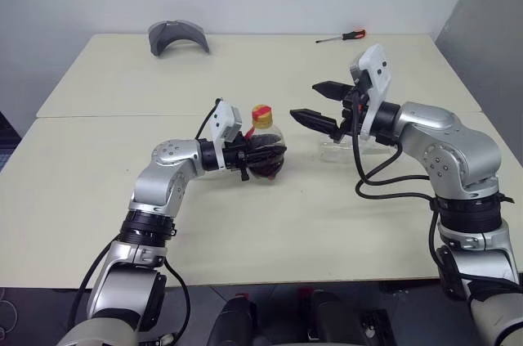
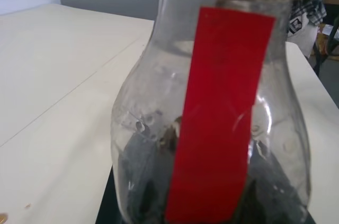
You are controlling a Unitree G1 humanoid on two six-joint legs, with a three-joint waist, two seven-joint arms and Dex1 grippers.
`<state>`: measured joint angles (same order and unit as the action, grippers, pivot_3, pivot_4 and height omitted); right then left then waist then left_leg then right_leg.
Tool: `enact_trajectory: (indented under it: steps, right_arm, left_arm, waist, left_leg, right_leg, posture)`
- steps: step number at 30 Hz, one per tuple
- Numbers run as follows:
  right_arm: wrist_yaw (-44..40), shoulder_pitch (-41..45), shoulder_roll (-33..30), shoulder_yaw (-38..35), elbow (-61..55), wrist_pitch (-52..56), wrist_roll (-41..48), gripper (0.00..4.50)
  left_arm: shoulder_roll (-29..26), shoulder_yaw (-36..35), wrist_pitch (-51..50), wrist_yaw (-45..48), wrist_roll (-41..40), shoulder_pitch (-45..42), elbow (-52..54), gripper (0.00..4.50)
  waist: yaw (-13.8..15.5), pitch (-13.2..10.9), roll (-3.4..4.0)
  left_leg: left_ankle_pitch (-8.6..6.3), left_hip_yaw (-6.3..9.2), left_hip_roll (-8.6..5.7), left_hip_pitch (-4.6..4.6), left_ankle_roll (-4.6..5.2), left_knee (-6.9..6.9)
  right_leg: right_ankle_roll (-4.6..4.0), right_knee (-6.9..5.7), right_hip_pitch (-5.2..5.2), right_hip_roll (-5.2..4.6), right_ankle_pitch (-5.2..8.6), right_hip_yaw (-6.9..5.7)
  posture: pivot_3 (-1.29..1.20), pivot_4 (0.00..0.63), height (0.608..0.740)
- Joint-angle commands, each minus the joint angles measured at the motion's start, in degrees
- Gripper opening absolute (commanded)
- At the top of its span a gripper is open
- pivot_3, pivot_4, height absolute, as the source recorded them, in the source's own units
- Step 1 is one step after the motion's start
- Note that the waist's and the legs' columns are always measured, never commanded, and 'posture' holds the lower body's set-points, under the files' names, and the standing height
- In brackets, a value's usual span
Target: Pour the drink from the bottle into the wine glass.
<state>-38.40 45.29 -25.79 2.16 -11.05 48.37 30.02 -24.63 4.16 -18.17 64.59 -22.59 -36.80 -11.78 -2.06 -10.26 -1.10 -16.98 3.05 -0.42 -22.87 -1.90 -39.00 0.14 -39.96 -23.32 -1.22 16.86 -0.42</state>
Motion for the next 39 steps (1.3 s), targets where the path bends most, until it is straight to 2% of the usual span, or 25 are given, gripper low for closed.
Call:
enact_trajectory:
  steps: [1, 6, 15, 24, 32, 39]
  right_arm:
    - [-1.3, 0.7, 0.8, 1.0, -3.9, 0.2, 1.9, 4.50]
    - [-1.3, 1.4, 4.2, 2.8, -4.9, 1.1, 3.3, 4.50]
    - [1.1, 4.5, 8.4, 3.3, 0.0, -1.9, 0.7, 4.50]
    - [-0.1, 3.0, 5.8, 2.4, 0.1, -3.0, -1.0, 4.50]
    - [-2.3, 0.3, -0.1, -0.6, -3.5, -0.5, 1.9, 4.50]
    - [-2.9, 1.2, 3.1, -0.5, -5.5, 1.6, 7.3, 4.50]
  left_arm:
    - [-0.1, -1.3, 1.1, 0.5, -1.1, -1.9, 1.5, 1.04]
    - [0.0, -1.2, 0.8, 0.6, -1.1, -1.9, 1.7, 1.04]
    - [-0.4, -1.3, 0.4, 0.5, -1.2, -1.8, 2.4, 1.04]
    - [-0.5, -1.3, 0.3, 0.6, -1.2, -1.6, 2.6, 1.04]
    - [-0.4, -1.2, 0.6, 1.0, -1.1, -2.4, 1.8, 1.04]
    - [-0.1, -1.1, 0.9, 1.5, -0.9, -2.9, 1.3, 1.04]
  waist:
    - [0.1, 0.0, 0.00]
    - [0.2, 0.0, 0.00]
    - [0.2, 0.0, 0.00]
    - [0.2, 0.0, 0.00]
    - [0.4, 0.0, 0.00]
    - [0.2, 0.0, 0.00]
  left_leg:
    - [0.00, 0.01, 0.00, 0.00, 0.00, 0.00]
    - [0.00, 0.02, -0.03, -0.02, 0.00, -0.02]
    - [0.00, 0.03, -0.03, -0.01, -0.01, -0.03]
    - [0.00, 0.03, -0.04, -0.01, -0.01, -0.03]
    - [0.00, 0.01, -0.07, -0.03, 0.00, -0.04]
    - [0.00, 0.01, -0.03, -0.01, 0.00, -0.03]
  right_leg:
    - [0.00, 0.00, 0.00, 0.00, 0.00, 0.00]
    - [0.00, 0.01, 0.00, -0.02, 0.00, 0.00]
    - [0.00, 0.02, 0.01, -0.02, 0.00, 0.00]
    - [0.00, 0.01, 0.00, -0.03, 0.00, -0.01]
    - [0.00, 0.03, 0.02, -0.05, 0.00, 0.01]
    - [0.00, 0.00, 0.02, -0.02, 0.00, 0.00]
  posture:
    - [0.00, 0.150, 0.740]
    - [0.00, 0.150, 0.740]
    - [0.00, 0.150, 0.740]
    - [0.00, 0.150, 0.740]
    - [0.00, 0.150, 0.740]
    - [0.00, 0.150, 0.740]
